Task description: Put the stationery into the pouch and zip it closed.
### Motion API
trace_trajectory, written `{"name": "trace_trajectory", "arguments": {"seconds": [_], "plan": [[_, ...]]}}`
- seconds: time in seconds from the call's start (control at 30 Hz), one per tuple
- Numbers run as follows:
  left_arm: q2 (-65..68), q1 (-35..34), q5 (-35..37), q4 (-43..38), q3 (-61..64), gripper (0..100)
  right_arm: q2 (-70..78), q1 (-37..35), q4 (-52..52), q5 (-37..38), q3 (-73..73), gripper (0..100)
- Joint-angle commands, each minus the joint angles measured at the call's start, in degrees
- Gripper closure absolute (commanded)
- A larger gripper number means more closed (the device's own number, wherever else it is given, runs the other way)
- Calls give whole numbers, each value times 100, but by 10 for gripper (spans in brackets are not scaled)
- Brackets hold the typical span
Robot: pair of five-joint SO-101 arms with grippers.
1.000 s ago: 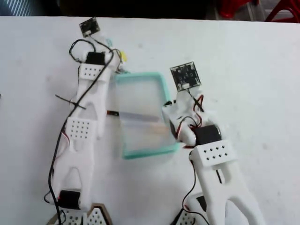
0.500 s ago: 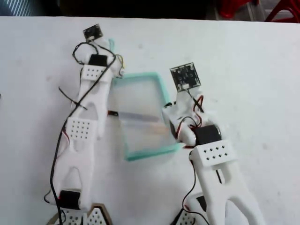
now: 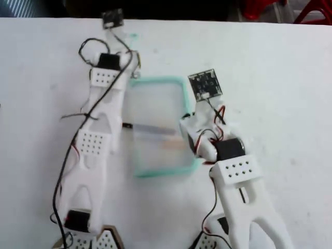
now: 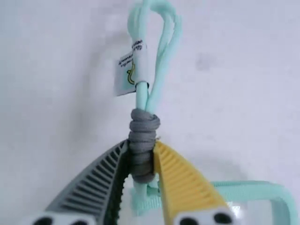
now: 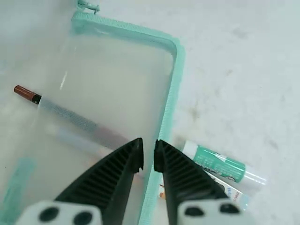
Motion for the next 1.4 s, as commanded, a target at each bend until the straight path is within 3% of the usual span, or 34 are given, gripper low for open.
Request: {"name": "trace_trajectory", "arguments": {"seconds": [0.0, 0.4, 0.6, 0.8, 0.97, 1.17, 1.37], "plan": [[-1341, 479, -844, 114, -369, 979, 4, 13, -13, -44, -53, 950], [-3811, 769, -1169, 1011, -378, 979, -593, 848, 22, -97, 0, 950], [-4804, 1042, -1846, 1837, -369, 979, -2589, 848, 514, -97, 229, 950], [-5692, 1552, -1899, 2110, -334, 978, -5130, 866, 716, -26, 360, 950], [-6308, 1631, -2295, 2189, -97, 979, -6273, 866, 743, 1046, 343, 979], [-7143, 1648, -2338, 2171, 1741, 978, -5402, 822, 743, 747, -352, 981], [-7600, 1648, -2347, 1354, 2576, 978, -3090, 804, 1727, 721, -2954, 981]]}}
